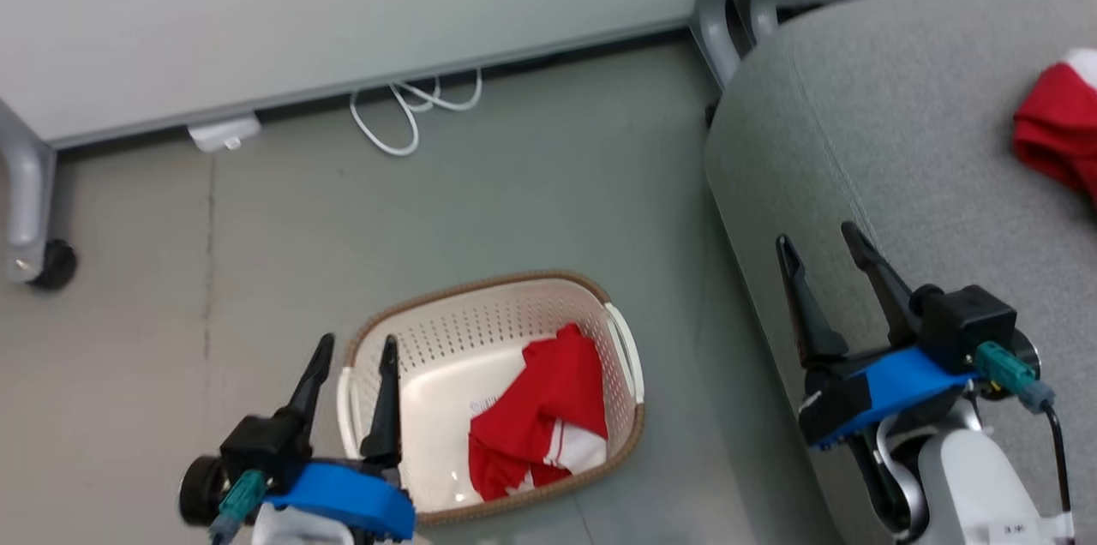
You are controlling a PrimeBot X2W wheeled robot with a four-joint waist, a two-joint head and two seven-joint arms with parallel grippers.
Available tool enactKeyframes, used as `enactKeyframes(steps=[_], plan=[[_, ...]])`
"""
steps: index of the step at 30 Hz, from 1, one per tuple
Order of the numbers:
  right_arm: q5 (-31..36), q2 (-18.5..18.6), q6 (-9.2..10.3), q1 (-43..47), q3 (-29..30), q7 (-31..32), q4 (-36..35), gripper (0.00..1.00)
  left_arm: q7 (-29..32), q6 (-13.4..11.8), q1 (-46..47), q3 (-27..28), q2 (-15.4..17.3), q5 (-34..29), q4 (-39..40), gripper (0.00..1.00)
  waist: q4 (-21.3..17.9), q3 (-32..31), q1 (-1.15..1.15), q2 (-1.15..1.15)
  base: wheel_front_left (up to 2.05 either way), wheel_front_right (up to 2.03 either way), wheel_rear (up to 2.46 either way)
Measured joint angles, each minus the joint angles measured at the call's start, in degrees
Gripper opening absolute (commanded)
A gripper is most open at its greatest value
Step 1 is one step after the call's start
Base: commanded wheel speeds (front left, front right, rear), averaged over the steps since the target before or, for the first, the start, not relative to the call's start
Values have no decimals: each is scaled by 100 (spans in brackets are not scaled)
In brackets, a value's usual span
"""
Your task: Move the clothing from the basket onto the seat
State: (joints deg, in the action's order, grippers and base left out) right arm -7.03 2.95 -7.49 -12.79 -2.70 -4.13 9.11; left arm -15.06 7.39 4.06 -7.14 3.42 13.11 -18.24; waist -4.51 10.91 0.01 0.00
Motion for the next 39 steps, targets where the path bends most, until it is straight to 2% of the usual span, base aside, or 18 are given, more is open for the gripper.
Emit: enactKeyframes(steps=[8, 16, 22, 27, 39], plan=[[-1, 1, 0, -681, -274, -111, -134, 100, -1, 0, 1032, -844, 137, 97, -622, 100, -287, 998, 1, 0, 0, 0, 0], [8, 3, 0, -1249, -478, -209, -224, 100, 0, 0, 2189, -1771, 260, 108, -1645, 100, -561, 2071, 1, 0, 0, 0, 0], [30, 2, 0, -1549, -687, -224, -365, 100, 0, 0, 2704, -2450, 375, 221, -2586, 100, -716, 2714, 1, 0, 0, 0, 0], [-44, 3, 1, -1702, -878, -226, -580, 100, 0, 0, 3116, -2747, 410, 358, -3254, 100, -867, 3124, 1, 0, 0, 0, 0], [-319, 2, 1, -1767, -1112, -343, -838, 100, -1, -3, 4088, -2927, 536, 413, -4568, 100, -1160, 3832, 0, 0, 0, 0, 0]])
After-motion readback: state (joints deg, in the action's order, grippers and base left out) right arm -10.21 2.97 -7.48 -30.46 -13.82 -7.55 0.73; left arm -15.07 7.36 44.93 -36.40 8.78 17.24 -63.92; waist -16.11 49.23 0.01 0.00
